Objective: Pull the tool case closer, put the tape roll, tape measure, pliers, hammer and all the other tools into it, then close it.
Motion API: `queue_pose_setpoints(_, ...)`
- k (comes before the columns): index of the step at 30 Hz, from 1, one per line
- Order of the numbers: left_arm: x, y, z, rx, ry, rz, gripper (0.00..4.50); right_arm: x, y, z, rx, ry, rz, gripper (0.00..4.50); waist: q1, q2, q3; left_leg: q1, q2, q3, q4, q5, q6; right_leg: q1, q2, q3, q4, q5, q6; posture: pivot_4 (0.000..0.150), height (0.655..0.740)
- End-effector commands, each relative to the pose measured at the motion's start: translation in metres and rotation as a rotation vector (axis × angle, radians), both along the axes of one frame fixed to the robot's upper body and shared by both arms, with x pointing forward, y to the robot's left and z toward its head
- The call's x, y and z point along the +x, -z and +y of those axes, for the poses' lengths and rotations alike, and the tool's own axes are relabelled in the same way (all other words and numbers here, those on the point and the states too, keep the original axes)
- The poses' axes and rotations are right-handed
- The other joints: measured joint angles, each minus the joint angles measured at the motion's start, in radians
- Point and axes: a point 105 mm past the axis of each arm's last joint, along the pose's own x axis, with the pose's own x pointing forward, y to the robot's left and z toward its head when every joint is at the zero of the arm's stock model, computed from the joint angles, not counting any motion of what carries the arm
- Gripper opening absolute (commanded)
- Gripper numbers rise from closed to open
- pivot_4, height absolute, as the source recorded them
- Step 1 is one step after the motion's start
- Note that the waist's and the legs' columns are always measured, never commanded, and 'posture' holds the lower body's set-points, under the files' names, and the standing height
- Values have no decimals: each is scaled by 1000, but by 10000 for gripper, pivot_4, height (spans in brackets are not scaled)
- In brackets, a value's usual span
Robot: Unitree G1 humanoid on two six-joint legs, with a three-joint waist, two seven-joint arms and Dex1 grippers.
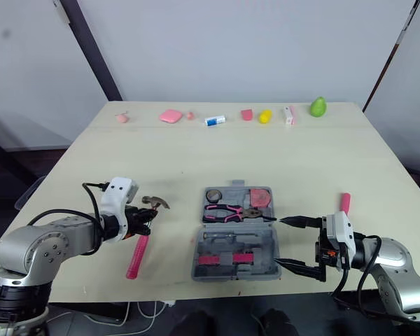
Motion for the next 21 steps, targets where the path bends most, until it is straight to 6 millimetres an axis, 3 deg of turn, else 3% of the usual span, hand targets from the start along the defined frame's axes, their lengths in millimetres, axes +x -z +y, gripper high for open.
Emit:
queue_pose_setpoints(1, 2, -12, 7, 21, -113, -35, 726, 1, -8, -2, 0, -2, -46, 45000, 0, -2, 0, 0, 0, -1, 0, 0, 0, 0, 0, 0, 0, 0, 0, 1500, 7400)
queue_pose_setpoints(6, 4, -2, 1, 66, -118, -19, 726, 1, -7, -1, -3, 0, -48, 45000, -6, -2, 0, 0, -1, -5, 0, 0, -1, 1, 0, -1, 0, 0, 0, 1500, 7400)
queue_pose_setpoints(14, 6, 5, -2, 131, -93, -87, 31849, 2, -9, -3, 1, 10, -58, 45000, -7, -2, 0, 0, -1, -6, -1, 1, -2, 1, 0, -1, 0, 0, 0, 1500, 7400)
queue_pose_setpoints(16, 4, 8, -2, 133, -106, -105, 41964, 2, -9, -3, 1, 12, -58, 45000, -6, -2, 0, 0, -1, -5, -2, 1, -2, 1, 0, 0, -1, 0, 0, 1500, 7400)
queue_pose_setpoints(17, 3, 9, -2, 145, -110, -125, 43964, 2, -9, -3, 2, 12, -58, 45000, -5, -2, 0, 0, -1, -5, -2, 1, -2, 1, 0, 0, -1, 0, 0, 1500, 7400)
queue_pose_setpoints(21, -1, 22, -6, 166, -126, -187, 43964, 2, -9, -3, 2, 15, -61, 45000, -3, -2, 0, 0, -1, -5, -2, 1, -2, 1, -1, 0, -1, 0, 0, 1500, 7400)
